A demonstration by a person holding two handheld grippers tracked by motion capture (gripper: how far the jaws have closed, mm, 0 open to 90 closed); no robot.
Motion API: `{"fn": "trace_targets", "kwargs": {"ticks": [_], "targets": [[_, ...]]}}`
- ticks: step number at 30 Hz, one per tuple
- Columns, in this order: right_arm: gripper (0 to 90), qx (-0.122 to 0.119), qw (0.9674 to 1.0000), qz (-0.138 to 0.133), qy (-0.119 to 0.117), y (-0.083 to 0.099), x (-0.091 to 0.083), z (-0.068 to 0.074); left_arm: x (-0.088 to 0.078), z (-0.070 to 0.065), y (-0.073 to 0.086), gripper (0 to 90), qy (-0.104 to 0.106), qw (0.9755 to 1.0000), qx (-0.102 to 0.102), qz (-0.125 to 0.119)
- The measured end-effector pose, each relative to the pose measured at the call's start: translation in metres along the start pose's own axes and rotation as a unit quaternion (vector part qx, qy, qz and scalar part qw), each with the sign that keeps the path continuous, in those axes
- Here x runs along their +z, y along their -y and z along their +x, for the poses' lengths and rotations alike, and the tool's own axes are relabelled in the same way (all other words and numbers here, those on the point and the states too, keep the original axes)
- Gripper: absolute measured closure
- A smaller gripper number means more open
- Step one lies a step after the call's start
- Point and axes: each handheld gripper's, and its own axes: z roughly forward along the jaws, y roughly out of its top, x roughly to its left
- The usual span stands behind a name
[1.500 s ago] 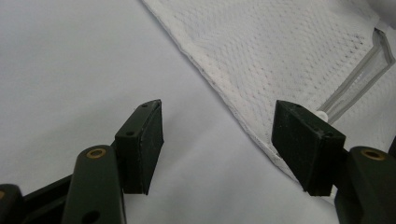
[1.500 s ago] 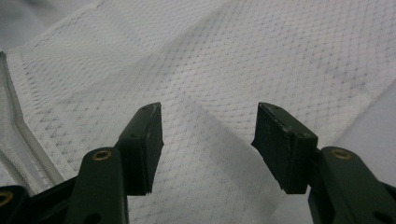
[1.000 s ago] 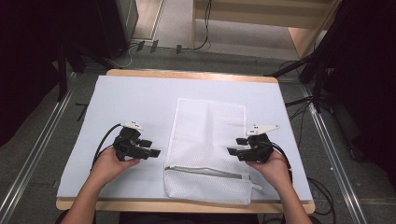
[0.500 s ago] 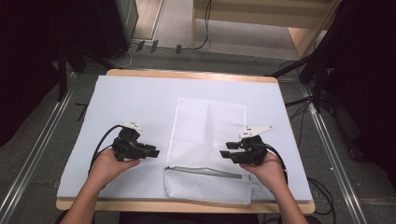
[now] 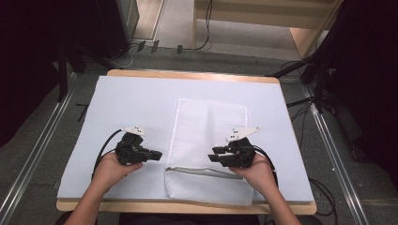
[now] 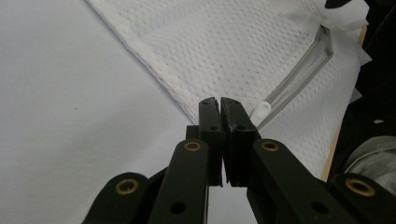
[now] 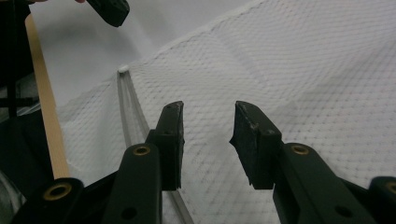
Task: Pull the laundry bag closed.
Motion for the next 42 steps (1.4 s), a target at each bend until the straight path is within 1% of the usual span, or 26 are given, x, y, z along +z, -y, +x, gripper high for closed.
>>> {"fn": "trace_targets", "kwargs": {"ticks": [3,4,5,7,8,9,10,11,12,13,16,18,19,20,21,23,24,26,28,29,32,35,37,41,42], "targets": [[63.2,-0.003,1.0,0.003,0.001,-0.002,0.003,0.003,-0.001,0.001,0.001,88.7,0.0,1.0,-0.003,-0.005],[62.7,-0.008,0.9999,0.005,0.004,-0.003,0.005,0.004,-0.002,0.002,0.001,88.7,0.002,0.9999,-0.006,-0.009],[63.0,-0.012,0.9999,0.005,0.003,-0.004,0.007,0.005,-0.002,0.002,0.001,88.8,-0.001,1.0,-0.005,-0.007],[64.5,-0.015,0.9999,0.005,0.002,-0.007,0.01,0.008,-0.001,0.003,0.002,88.7,0.001,0.9999,-0.003,-0.011],[65.1,-0.017,0.9999,0.004,-0.001,-0.008,0.01,0.009,0.0,0.003,0.003,88.7,-0.001,0.9999,0.0,-0.011],[65.1,-0.013,0.9999,0.001,-0.003,-0.009,0.011,0.01,0.0,0.003,0.002,88.8,-0.001,0.9999,-0.001,-0.011],[66.0,-0.013,0.9999,-0.002,-0.011,-0.012,0.015,0.012,0.002,0.002,0.002,88.8,0.002,0.9999,-0.001,-0.011],[66.0,-0.013,0.9999,-0.002,-0.011,-0.012,0.015,0.012,0.002,0.002,0.002,89.0,0.002,0.9999,-0.001,-0.011],[66.2,-0.02,0.9997,0.004,-0.016,-0.014,0.02,0.016,0.005,0.001,0.001,89.5,0.002,1.0,-0.001,-0.007],[66.2,-0.02,0.9997,0.004,-0.016,-0.014,0.02,0.016,0.005,0.001,0.001,89.9,0.002,1.0,-0.001,-0.007],[66.7,-0.031,0.9992,0.012,-0.021,-0.017,0.028,0.021,0.007,0.001,0.001,90.0,0.002,1.0,0.005,0.0],[67.4,-0.036,0.999,0.016,-0.024,-0.019,0.032,0.025,0.008,0.002,0.001,90.0,0.004,1.0,0.004,0.0],[67.8,-0.043,0.9986,0.015,-0.026,-0.02,0.034,0.026,0.008,0.002,0.001,90.0,0.008,1.0,0.0,-0.002],[68.5,-0.046,0.9985,0.017,-0.026,-0.021,0.035,0.028,0.009,0.003,0.001,90.0,0.011,0.9999,-0.001,-0.002],[68.5,-0.053,0.9982,0.012,-0.025,-0.022,0.036,0.03,0.009,0.003,0.001,90.0,0.011,0.9999,-0.001,-0.004],[68.7,-0.057,0.9979,0.009,-0.029,-0.024,0.038,0.033,0.011,0.003,0.0,90.0,0.01,0.9999,-0.001,-0.002],[68.8,-0.055,0.998,0.011,-0.031,-0.025,0.039,0.035,0.013,0.002,-0.001,90.0,0.012,0.9999,-0.001,0.0],[69.3,-0.061,0.9973,0.018,-0.037,-0.028,0.047,0.041,0.018,0.0,-0.001,90.0,0.013,0.9999,0.005,0.01],[69.9,-0.062,0.9971,0.02,-0.04,-0.029,0.05,0.042,0.019,0.0,-0.001,90.0,0.012,0.9998,0.008,0.012],[70.5,-0.067,0.9964,0.025,-0.044,-0.03,0.055,0.045,0.02,0.0,-0.001,90.0,0.014,0.9998,0.007,0.011],[71.6,-0.069,0.996,0.03,-0.048,-0.031,0.059,0.047,0.025,0.002,-0.002,90.0,0.021,0.9997,0.001,0.012],[72.8,-0.068,0.9959,0.029,-0.052,-0.033,0.062,0.049,0.028,0.002,-0.003,90.0,0.024,0.9996,0.003,0.015],[74.0,-0.071,0.9955,0.03,-0.056,-0.034,0.064,0.051,0.033,0.001,-0.004,90.0,0.026,0.9994,0.004,0.023],[76.0,-0.072,0.9952,0.033,-0.059,-0.036,0.068,0.054,0.036,0.001,-0.004,90.0,0.033,0.9991,0.002,0.028],[77.0,-0.081,0.9942,0.035,-0.062,-0.037,0.071,0.056,0.04,0.001,-0.003,90.0,0.035,0.9987,0.0,0.036]]}}
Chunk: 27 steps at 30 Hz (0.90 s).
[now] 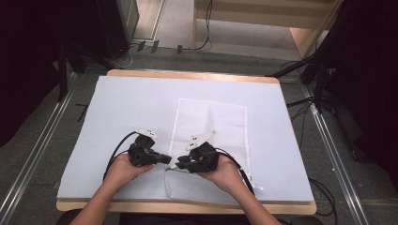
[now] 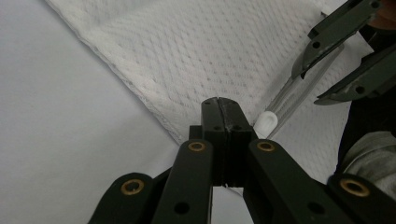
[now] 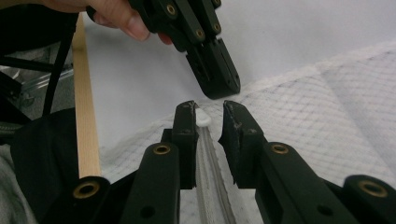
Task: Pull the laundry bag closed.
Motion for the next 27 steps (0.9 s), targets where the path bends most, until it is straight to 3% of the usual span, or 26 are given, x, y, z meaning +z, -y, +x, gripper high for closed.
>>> {"fn": "trace_targets", "kwargs": {"ticks": [4,10,20,27], "targets": [[77.8,-0.01,0.9999,0.004,-0.005,-0.004,0.007,0.003,0.006,0.002,0.002,90.0,-0.004,0.9997,-0.01,0.02],[77.7,-0.007,0.9997,0.019,-0.015,-0.004,0.022,0.001,0.006,0.005,0.004,90.0,0.002,0.9995,-0.027,0.019],[73.1,-0.006,0.9983,0.047,-0.033,0.003,0.043,-0.01,0.003,0.004,0.007,89.9,0.004,0.9995,-0.025,0.018],[66.6,-0.001,0.9981,0.028,-0.055,0.01,0.044,-0.014,0.002,0.004,0.01,89.5,0.011,0.9994,-0.026,0.022]]}}
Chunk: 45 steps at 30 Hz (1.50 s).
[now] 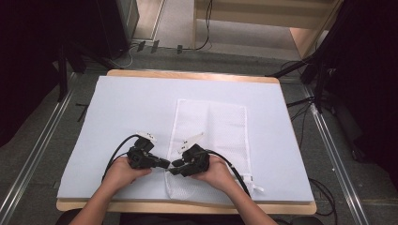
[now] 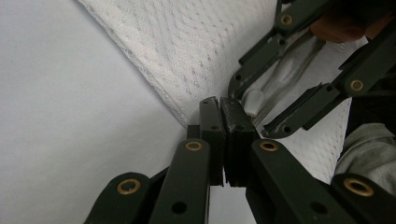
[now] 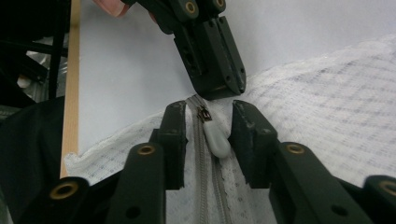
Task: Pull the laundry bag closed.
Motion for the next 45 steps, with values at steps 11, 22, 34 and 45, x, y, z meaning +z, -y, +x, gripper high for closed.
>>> {"fn": "trace_targets", "kwargs": {"ticks": [11,22,34,45], "targets": [[79.2,0.004,0.9996,-0.027,-0.008,-0.003,-0.014,-0.005,-0.002,-0.009,0.005,89.3,0.009,0.9998,-0.015,0.008],[78.1,-0.028,0.9996,0.0,-0.001,-0.001,-0.006,0.002,0.0,-0.01,0.006,90.0,0.0,0.9999,-0.009,0.01],[85.6,-0.053,0.9985,-0.006,0.014,0.007,0.001,0.008,0.001,-0.013,0.006,90.0,-0.012,0.9999,-0.005,0.011],[86.4,-0.043,0.9988,-0.001,0.024,0.007,0.0,0.011,0.002,-0.018,0.006,90.0,-0.027,0.9996,0.0,0.013]]}}
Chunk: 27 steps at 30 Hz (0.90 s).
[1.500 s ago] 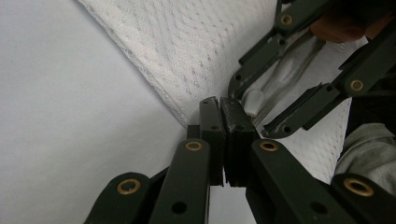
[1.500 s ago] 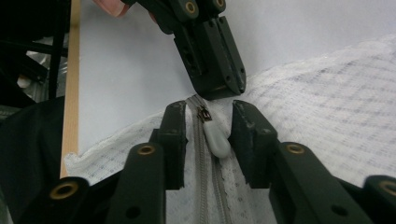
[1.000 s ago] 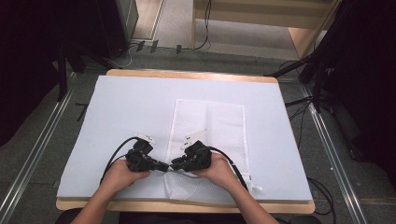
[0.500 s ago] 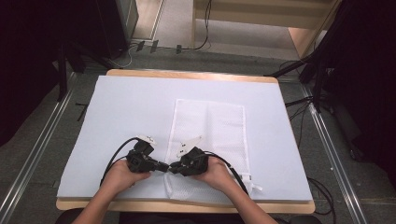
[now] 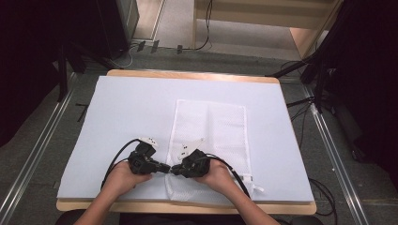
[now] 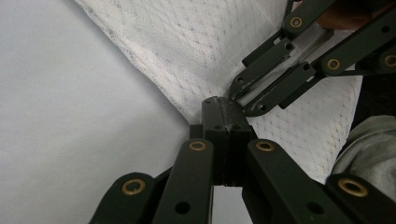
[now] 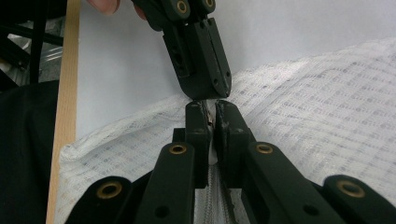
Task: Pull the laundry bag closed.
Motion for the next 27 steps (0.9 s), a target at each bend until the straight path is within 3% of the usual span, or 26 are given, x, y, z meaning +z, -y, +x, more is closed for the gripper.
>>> {"fn": "trace_targets", "kwargs": {"ticks": [17,20,23,24,25,27], "targets": [[88.8,0.003,0.9999,-0.002,0.01,0.006,-0.006,0.004,0.001,-0.001,-0.001,90.0,-0.002,1.0,0.004,0.003],[88.7,-0.011,0.9998,0.0,0.015,0.005,-0.006,0.006,0.001,-0.002,-0.001,90.0,-0.003,1.0,0.005,0.003],[88.3,0.003,1.0,-0.003,0.004,0.006,-0.006,0.002,0.002,-0.001,-0.001,90.0,0.0,1.0,-0.001,0.001],[85.9,0.024,0.9995,-0.011,-0.016,0.009,-0.006,-0.005,0.001,0.001,0.0,90.0,0.005,1.0,-0.003,-0.001],[85.9,0.024,0.9995,-0.011,-0.016,0.009,-0.006,-0.005,0.001,0.001,0.0,90.0,0.005,1.0,-0.003,-0.001],[83.0,0.056,0.9972,-0.015,-0.047,0.013,-0.009,-0.013,0.001,0.002,0.0,90.0,0.008,0.9999,-0.007,-0.002]]}}
